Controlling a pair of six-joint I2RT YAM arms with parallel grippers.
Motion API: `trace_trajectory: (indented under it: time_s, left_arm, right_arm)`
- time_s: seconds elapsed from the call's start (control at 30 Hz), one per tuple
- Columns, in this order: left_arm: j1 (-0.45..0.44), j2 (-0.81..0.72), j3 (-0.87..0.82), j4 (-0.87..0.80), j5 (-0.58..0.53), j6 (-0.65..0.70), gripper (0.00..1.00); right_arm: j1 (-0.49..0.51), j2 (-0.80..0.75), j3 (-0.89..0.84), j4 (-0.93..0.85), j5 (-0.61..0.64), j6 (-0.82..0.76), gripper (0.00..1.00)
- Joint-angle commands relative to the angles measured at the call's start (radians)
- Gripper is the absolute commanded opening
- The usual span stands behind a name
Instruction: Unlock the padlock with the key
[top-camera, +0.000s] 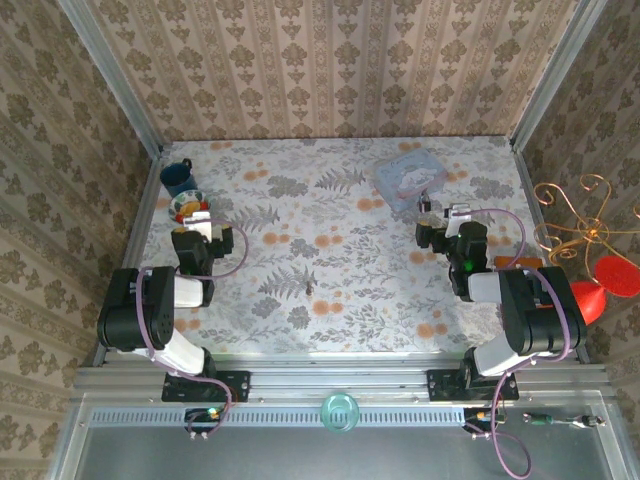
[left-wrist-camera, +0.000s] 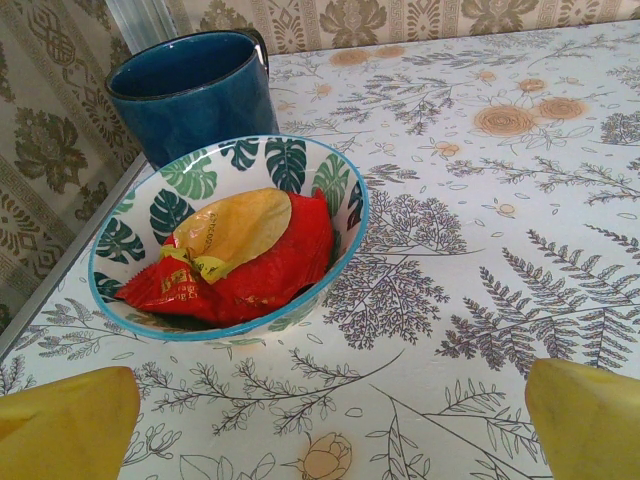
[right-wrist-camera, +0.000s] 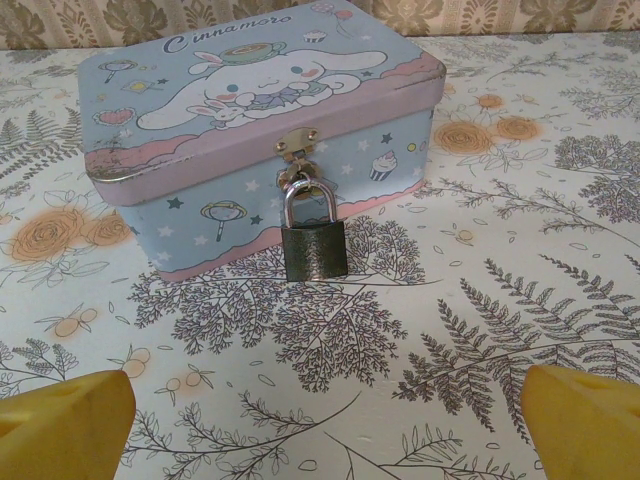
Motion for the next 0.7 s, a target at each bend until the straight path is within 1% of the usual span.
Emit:
trace_trajectory:
  time_s: [0.0, 0.2, 0.27, 0.37, 0.4, 0.43, 0.5, 0.57, 0.6, 0.67]
  left_arm:
    - [-0.006, -0.002, 0.017, -0.007, -0.015, -0.003, 1.0]
    - [0.0, -0.009, 0.019, -0.017, 0.001, -0.008, 1.0]
    - [0.025, -0.058, 0.041, -0.108, 0.035, -0.029, 1.0]
    - [0.03, -0.188, 0.132, -0.398, 0.018, -0.064, 1.0]
    - [0.03, -0.215, 0.155, -0.463, 0.031, -0.071, 1.0]
    - [0.028, -0.246, 0.172, -0.514, 0.059, -0.082, 1.0]
    - [0.024, -0.312, 0.175, -0.56, 0.109, -0.107, 1.0]
    - [0.016, -0.394, 0.159, -0.58, 0.107, -0.181, 1.0]
    - [0.017, -0.43, 0.154, -0.6, 0.097, -0.234, 1.0]
    - [0.021, -0.505, 0.174, -0.701, 0.051, -0.381, 1.0]
  right_arm:
    - [0.006, 0.003, 0.018, 0.001, 0.03, 0.003, 1.0]
    - [0.006, -0.001, 0.011, 0.011, 0.03, 0.003, 1.0]
    - [0.006, -0.01, 0.005, 0.016, 0.029, 0.003, 1.0]
    - [0.006, -0.032, 0.003, -0.001, 0.021, -0.002, 1.0]
    - [0.006, -0.043, 0.002, -0.007, 0.015, -0.006, 1.0]
    - [0.006, -0.055, 0.0, -0.012, 0.01, -0.01, 1.0]
    - [0.009, -0.08, -0.003, -0.03, -0.001, -0.019, 1.0]
    - [0.02, -0.12, -0.002, -0.071, -0.02, -0.031, 1.0]
    - [0.031, -0.163, 0.006, -0.127, -0.034, -0.044, 1.0]
    - [0.067, -0.234, 0.048, -0.269, -0.055, -0.093, 1.0]
